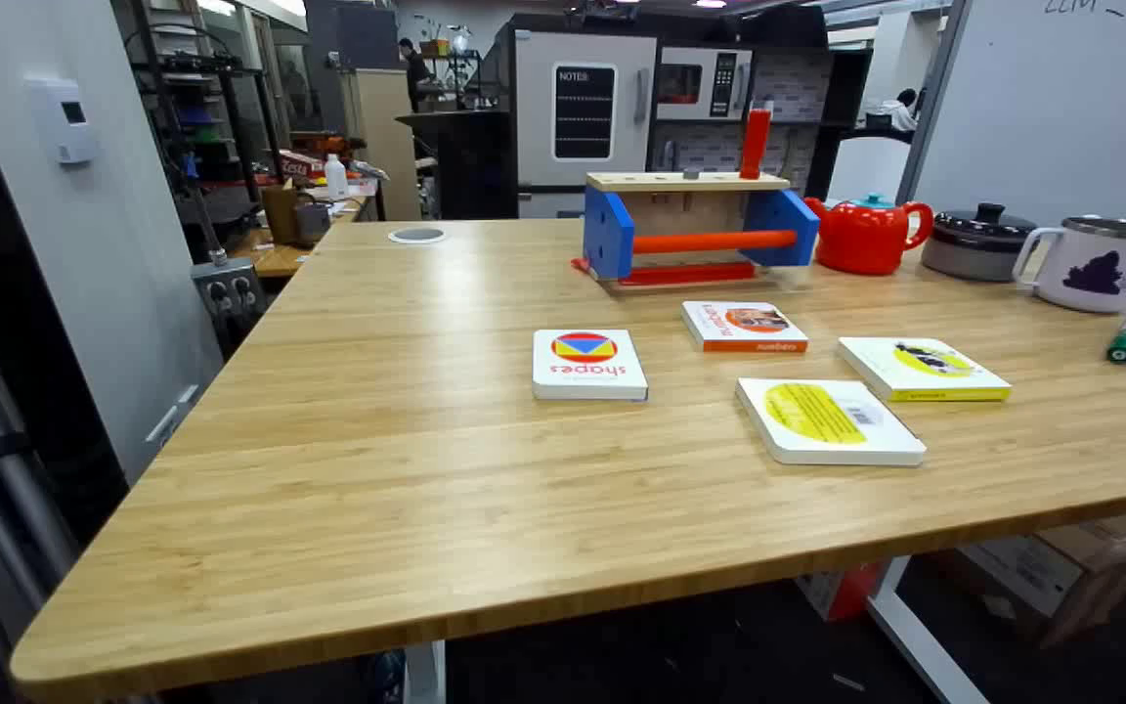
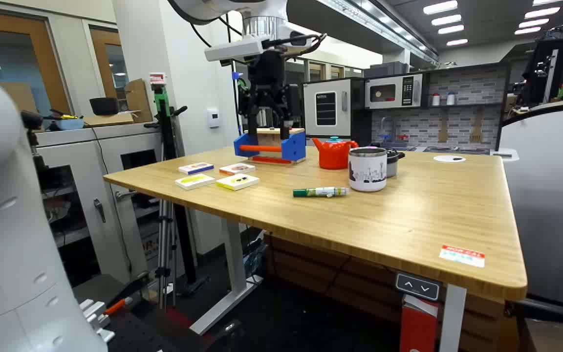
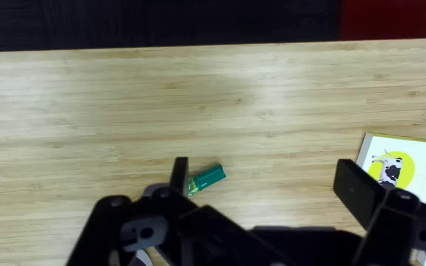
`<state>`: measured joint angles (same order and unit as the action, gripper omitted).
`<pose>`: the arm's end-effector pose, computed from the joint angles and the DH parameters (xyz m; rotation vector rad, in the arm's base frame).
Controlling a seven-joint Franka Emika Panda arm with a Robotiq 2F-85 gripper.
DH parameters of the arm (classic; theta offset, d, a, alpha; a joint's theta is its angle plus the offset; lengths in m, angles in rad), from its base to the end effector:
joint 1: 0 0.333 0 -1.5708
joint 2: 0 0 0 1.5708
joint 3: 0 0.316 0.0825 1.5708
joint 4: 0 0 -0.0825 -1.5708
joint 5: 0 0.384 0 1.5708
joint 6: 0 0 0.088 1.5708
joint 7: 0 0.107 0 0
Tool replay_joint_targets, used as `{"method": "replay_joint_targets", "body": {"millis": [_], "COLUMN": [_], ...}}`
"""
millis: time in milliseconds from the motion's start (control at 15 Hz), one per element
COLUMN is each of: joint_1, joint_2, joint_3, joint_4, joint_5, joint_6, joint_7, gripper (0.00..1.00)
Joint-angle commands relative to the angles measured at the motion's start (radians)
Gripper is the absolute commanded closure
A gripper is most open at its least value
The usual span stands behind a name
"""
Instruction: Put the green marker inside the white thermos
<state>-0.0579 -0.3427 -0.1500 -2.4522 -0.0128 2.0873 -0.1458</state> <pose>0.4199 -0.0900 0.4216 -3.0976 0.0719 0.0286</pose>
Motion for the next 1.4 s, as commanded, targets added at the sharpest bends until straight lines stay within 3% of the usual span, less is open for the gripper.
{"method": "replay_joint_targets", "body": {"millis": [0,733,1333], "joint_1": [-0.011,-0.005,-0.010], "joint_2": [0.001,0.054,0.179], "joint_3": [0.010,0.089,0.069], "joint_4": [0.001,0.030,0.146], "joint_5": [0.004,-0.035,-0.007], "joint_6": [-0.002,0.026,0.046], "joint_7": [-0.003,0.106,0.146], "gripper": [0.00,0.00,0.00]}}
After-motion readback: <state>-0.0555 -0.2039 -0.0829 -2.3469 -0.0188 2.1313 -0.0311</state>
